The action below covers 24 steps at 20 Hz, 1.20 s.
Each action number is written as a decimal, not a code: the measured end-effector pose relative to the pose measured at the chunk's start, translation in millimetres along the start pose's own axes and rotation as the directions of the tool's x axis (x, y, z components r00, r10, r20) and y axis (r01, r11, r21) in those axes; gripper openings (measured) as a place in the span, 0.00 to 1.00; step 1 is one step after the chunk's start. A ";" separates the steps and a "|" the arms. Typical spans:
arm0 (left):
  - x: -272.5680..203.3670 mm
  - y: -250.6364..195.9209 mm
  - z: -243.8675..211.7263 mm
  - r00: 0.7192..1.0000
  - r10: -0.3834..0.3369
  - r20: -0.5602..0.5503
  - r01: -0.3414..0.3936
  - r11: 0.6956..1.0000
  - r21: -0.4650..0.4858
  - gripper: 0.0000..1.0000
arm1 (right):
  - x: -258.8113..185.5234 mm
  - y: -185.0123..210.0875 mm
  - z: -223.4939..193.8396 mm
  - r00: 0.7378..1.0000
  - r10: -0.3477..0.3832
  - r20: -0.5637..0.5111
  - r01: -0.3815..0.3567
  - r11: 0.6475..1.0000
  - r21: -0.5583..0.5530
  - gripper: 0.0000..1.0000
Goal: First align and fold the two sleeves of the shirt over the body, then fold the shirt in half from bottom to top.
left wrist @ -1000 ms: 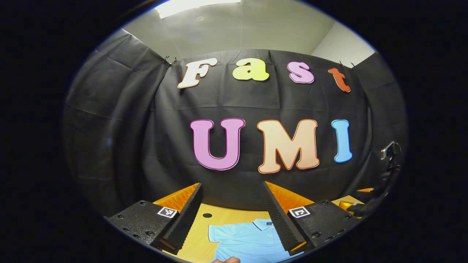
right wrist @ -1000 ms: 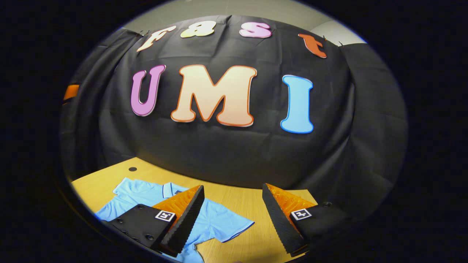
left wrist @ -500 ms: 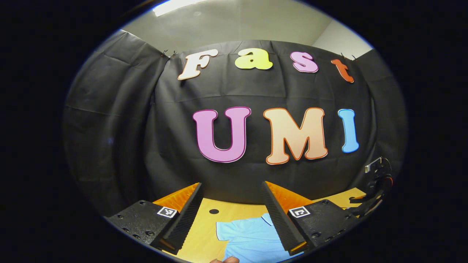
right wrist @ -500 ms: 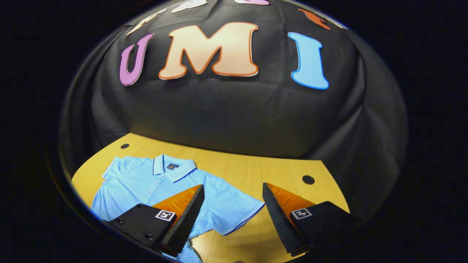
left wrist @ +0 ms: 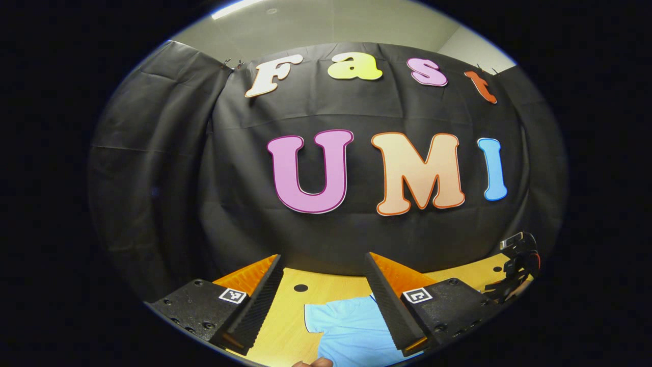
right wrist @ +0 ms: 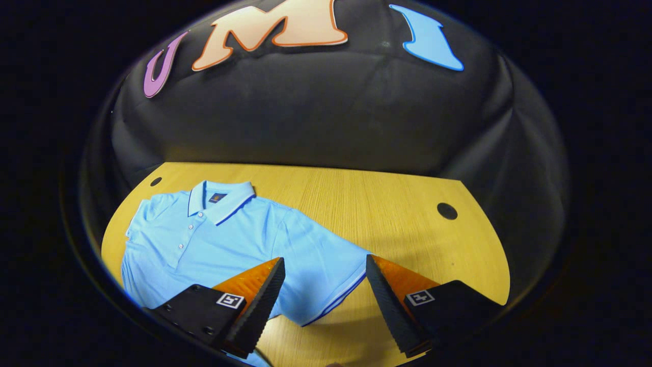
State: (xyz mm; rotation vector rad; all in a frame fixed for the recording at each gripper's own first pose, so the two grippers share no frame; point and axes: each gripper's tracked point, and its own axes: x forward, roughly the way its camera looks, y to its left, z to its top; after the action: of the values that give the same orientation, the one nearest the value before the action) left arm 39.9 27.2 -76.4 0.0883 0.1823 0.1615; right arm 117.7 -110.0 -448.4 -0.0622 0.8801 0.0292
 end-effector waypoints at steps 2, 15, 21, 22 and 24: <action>4.2 -0.8 -5.3 1.000 0.000 -0.013 0.000 1.000 -0.001 0.95 | 11.1 -0.1 -6.4 1.000 -0.001 -0.025 0.002 1.000 0.019 0.99; 18.6 -7.5 -26.1 0.998 -0.002 -0.064 0.000 1.000 -0.020 0.95 | 45.1 -0.6 -27.1 0.995 0.014 -0.099 -0.008 0.998 0.059 0.92; 20.8 -9.2 -34.0 0.996 -0.003 -0.090 0.000 1.000 -0.030 0.95 | 45.8 23.8 -24.1 0.997 0.056 -0.058 -0.055 0.998 0.014 0.10; 21.0 -8.8 -34.8 0.996 -0.002 -0.092 0.000 0.999 -0.032 0.95 | 46.6 25.7 -24.3 0.997 0.047 -0.057 -0.046 0.999 0.014 0.10; 19.0 -5.4 -34.2 0.996 0.002 -0.092 -0.005 0.999 -0.032 0.95 | 42.2 30.4 -18.7 0.998 0.052 -0.048 -0.050 0.998 0.035 0.04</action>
State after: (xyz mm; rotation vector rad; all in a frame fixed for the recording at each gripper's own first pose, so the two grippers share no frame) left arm 52.8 27.6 -113.8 0.0496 0.2710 0.1717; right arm 128.7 -80.9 -494.1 -0.0086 0.9307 0.0604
